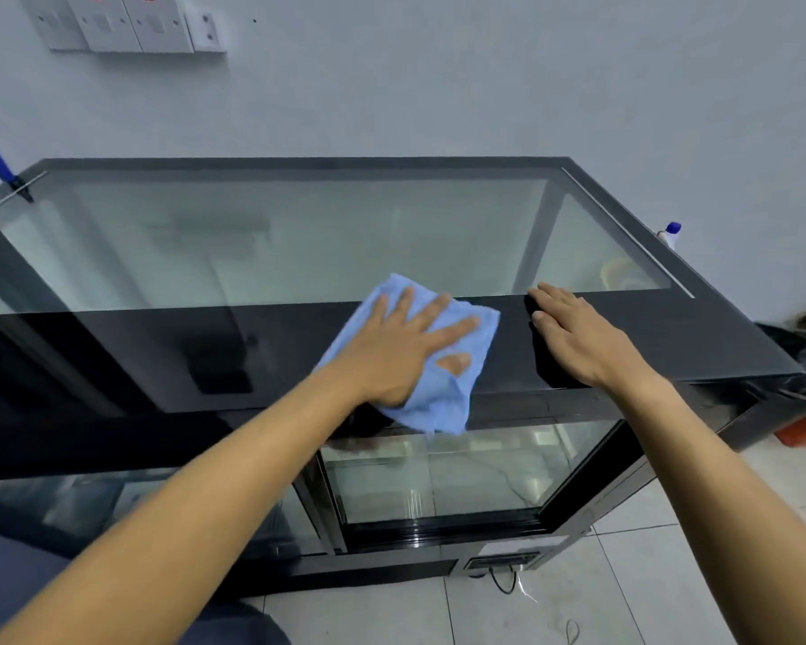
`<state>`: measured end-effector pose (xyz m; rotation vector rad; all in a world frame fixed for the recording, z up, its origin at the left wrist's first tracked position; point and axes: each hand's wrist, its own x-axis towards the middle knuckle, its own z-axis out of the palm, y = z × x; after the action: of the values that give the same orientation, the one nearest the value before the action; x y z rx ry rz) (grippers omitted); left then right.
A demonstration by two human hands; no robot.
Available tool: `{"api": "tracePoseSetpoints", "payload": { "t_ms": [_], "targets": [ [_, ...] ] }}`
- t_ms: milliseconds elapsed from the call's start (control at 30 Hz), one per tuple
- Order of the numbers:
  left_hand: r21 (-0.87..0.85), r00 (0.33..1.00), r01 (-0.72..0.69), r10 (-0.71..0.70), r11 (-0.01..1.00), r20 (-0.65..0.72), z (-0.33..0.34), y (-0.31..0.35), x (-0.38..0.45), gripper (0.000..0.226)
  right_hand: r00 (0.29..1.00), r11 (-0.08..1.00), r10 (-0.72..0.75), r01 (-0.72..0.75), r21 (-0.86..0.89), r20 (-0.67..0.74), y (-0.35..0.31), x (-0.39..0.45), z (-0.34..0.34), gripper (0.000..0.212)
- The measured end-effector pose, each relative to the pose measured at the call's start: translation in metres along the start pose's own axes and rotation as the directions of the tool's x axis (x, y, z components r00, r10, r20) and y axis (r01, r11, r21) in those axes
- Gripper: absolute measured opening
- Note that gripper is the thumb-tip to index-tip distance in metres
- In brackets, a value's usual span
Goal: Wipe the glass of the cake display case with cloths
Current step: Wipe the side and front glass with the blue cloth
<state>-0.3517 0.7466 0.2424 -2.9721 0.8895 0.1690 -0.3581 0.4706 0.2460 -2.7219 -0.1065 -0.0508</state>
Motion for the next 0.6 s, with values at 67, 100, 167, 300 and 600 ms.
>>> {"api": "tracePoseSetpoints", "payload": {
  "t_ms": [67, 100, 167, 300, 600],
  "targets": [
    [-0.049, 0.992, -0.096, 0.092, 0.994, -0.082, 0.013, -0.002, -0.048, 0.06, 1.0, 1.0, 0.002, -0.002, 0.013, -0.018, 0.0, -0.002, 0.0, 0.051],
    [-0.09, 0.994, -0.072, 0.064, 0.993, -0.09, 0.012, -0.02, -0.065, 0.064, 1.0, 1.0, 0.001, -0.001, 0.012, -0.018, 0.0, -0.003, 0.0, 0.051],
    [-0.052, 0.996, 0.085, -0.087, 0.995, -0.033, 0.016, -0.092, -0.076, 0.063, 1.0, 1.0, 0.01, -0.01, -0.012, -0.005, 0.004, -0.003, -0.003, 0.05],
    [0.01, 0.907, 0.422, -0.422, 0.907, 0.01, 0.008, -0.199, -0.036, 0.092, 0.992, 0.986, 0.126, -0.127, -0.107, -0.017, 0.027, -0.005, -0.023, 0.051],
    [-0.05, 0.998, 0.067, -0.067, 0.997, -0.009, -0.009, 0.02, 0.071, 0.06, 0.993, 0.992, 0.121, -0.12, 0.045, -0.011, 0.057, -0.011, -0.042, 0.049]
  ]
}}
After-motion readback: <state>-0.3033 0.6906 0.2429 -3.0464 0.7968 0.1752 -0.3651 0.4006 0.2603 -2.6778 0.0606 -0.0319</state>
